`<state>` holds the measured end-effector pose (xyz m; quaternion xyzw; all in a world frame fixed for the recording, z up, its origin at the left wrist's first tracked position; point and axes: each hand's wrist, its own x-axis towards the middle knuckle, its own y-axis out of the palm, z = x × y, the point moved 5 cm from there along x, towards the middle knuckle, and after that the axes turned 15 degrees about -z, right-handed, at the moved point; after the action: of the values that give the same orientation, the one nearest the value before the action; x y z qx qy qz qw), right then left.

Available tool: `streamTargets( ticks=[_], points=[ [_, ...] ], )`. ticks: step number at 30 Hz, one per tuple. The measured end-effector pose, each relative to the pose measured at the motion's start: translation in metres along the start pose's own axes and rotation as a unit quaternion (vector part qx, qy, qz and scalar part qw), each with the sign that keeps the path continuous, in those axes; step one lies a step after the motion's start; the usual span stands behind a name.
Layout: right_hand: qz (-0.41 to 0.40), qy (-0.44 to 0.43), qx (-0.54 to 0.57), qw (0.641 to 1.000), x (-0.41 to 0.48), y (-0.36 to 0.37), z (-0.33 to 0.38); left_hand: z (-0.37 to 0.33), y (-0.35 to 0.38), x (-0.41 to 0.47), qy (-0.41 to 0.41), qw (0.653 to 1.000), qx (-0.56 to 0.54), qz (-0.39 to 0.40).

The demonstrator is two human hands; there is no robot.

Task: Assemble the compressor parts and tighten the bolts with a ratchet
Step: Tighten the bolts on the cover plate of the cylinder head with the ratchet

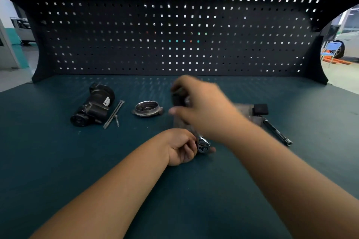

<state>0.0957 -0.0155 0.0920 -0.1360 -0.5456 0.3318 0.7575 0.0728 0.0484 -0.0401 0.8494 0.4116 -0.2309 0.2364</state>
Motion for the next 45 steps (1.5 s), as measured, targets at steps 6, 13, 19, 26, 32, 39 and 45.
streamTargets(
  ticks=[6, 13, 19, 26, 32, 39, 45],
  points=[
    [0.102, -0.159, -0.104, 0.976, 0.003, 0.054, 0.021, -0.003, -0.007, -0.006, 0.047, 0.999, -0.011, -0.015],
    [-0.022, -0.076, -0.063, 0.995, -0.004, -0.029, -0.012, 0.002, -0.001, 0.009, -0.023, 0.999, 0.037, 0.010],
    [0.006, 0.063, -0.180, 0.982, -0.059, -0.079, -0.087, 0.002, -0.001, 0.012, -0.019, 0.999, 0.044, 0.011],
    [0.120, 0.173, -0.201, 0.957, -0.110, -0.060, -0.130, 0.002, -0.002, 0.012, -0.018, 0.998, 0.053, 0.000],
    [-0.079, 0.128, -0.110, 0.982, -0.045, -0.084, -0.086, 0.003, 0.001, 0.011, -0.013, 0.998, 0.053, -0.012],
    [0.025, -0.143, -0.033, 0.989, 0.001, 0.008, 0.015, 0.000, 0.002, 0.007, 0.018, 0.998, 0.056, -0.006],
    [-0.039, -0.102, -0.020, 0.994, -0.005, -0.022, -0.013, 0.001, 0.001, 0.013, -0.003, 0.999, 0.048, -0.004]
  ],
)
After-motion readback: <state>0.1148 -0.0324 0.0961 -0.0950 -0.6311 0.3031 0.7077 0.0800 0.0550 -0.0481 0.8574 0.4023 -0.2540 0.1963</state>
